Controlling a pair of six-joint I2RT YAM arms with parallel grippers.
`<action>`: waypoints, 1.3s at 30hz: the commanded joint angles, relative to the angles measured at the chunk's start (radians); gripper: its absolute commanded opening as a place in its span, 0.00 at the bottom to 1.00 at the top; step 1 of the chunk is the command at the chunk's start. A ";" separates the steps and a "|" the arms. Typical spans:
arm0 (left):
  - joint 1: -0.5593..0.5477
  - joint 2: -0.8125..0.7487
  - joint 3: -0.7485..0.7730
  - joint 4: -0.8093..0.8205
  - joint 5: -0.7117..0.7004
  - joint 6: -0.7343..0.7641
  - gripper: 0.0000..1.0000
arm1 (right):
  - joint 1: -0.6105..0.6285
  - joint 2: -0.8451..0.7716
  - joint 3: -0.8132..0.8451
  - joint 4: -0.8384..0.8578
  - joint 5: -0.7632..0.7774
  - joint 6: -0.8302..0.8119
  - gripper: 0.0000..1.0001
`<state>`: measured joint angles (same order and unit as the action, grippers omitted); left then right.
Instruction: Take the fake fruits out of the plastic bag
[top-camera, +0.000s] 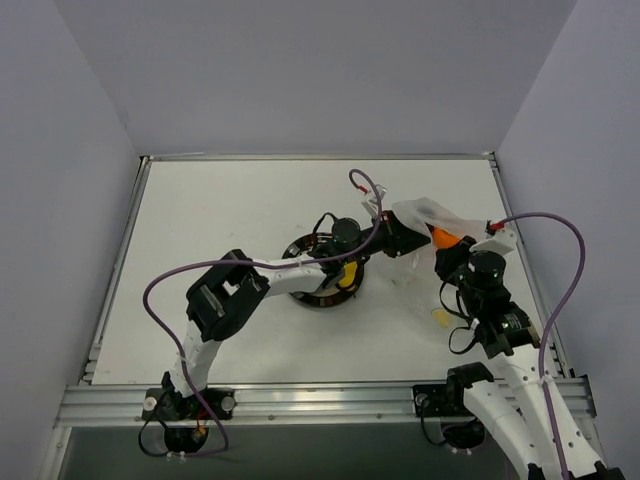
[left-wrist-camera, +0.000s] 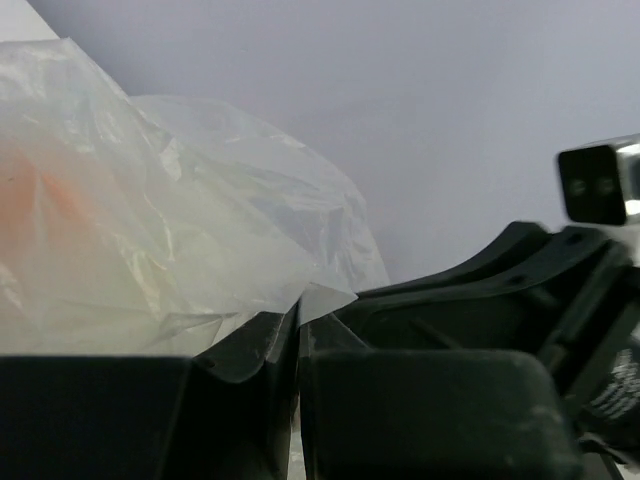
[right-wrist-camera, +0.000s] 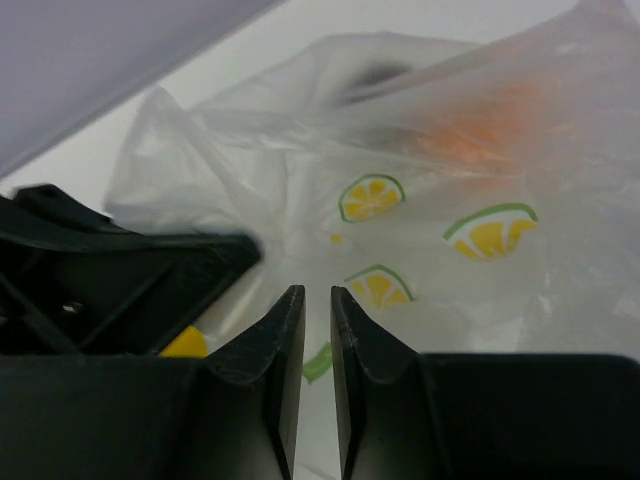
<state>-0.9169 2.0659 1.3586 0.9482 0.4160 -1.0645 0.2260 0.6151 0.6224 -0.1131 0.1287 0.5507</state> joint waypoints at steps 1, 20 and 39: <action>0.010 -0.056 0.039 0.098 -0.040 -0.015 0.02 | 0.009 0.060 -0.038 -0.008 -0.004 0.002 0.11; 0.019 -0.046 0.001 0.179 0.017 -0.095 0.02 | -0.086 0.586 -0.032 0.464 0.331 0.014 0.31; 0.021 -0.046 -0.039 0.215 0.060 -0.130 0.02 | -0.221 0.926 0.149 0.552 0.218 -0.069 1.00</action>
<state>-0.9012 2.0655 1.3079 1.0870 0.4492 -1.1873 0.0067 1.5215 0.7174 0.3962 0.3439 0.5007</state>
